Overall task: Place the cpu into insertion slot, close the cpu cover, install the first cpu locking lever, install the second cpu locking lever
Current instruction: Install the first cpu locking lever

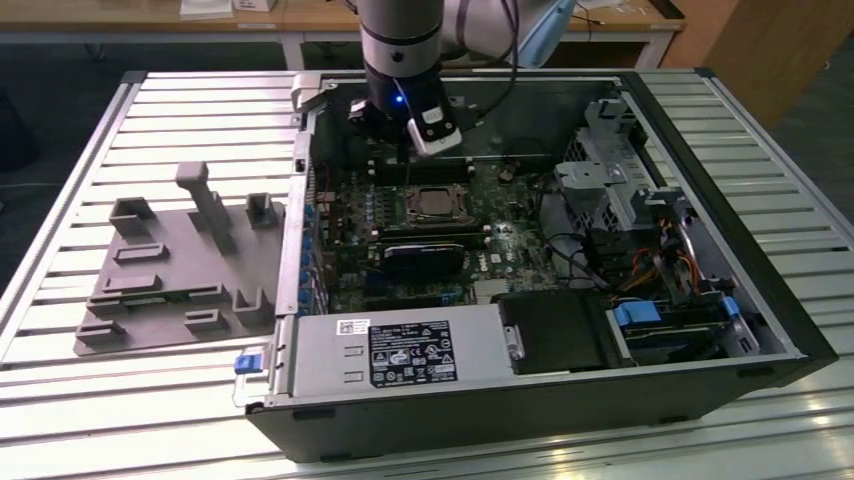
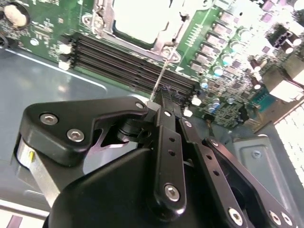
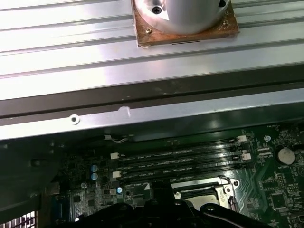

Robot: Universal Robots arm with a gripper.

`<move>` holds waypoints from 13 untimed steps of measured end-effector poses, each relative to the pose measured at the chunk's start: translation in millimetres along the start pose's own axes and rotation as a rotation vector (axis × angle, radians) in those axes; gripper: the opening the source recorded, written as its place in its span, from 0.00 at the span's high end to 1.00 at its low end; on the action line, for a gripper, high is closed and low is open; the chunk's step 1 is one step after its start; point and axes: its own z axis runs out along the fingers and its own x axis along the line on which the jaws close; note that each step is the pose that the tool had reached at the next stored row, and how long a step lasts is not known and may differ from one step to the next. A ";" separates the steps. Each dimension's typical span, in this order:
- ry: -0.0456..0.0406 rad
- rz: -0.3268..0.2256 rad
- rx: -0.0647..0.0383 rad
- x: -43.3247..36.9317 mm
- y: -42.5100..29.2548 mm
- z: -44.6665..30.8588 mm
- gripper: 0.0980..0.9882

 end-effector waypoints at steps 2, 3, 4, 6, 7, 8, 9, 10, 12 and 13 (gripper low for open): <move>0.0000 0.000 0.000 -3.1 0.5 0.1 1.00; 0.0001 0.000 0.000 -4.7 0.7 0.2 1.00; 0.0001 0.000 0.000 -6.0 0.9 0.3 1.00; 0.0001 0.000 0.000 -8.0 1.2 0.3 1.00; 0.0001 0.000 0.000 -8.0 1.2 0.3 1.00; 0.0000 0.000 0.000 -8.0 1.2 0.4 1.00; -0.0001 0.000 0.000 -8.0 1.2 0.4 1.00; 0.0000 0.000 0.000 -8.1 1.2 0.4 1.00; 0.0000 0.000 0.000 -8.1 1.2 0.8 1.00; -0.0001 0.000 0.000 -8.1 1.1 1.3 1.00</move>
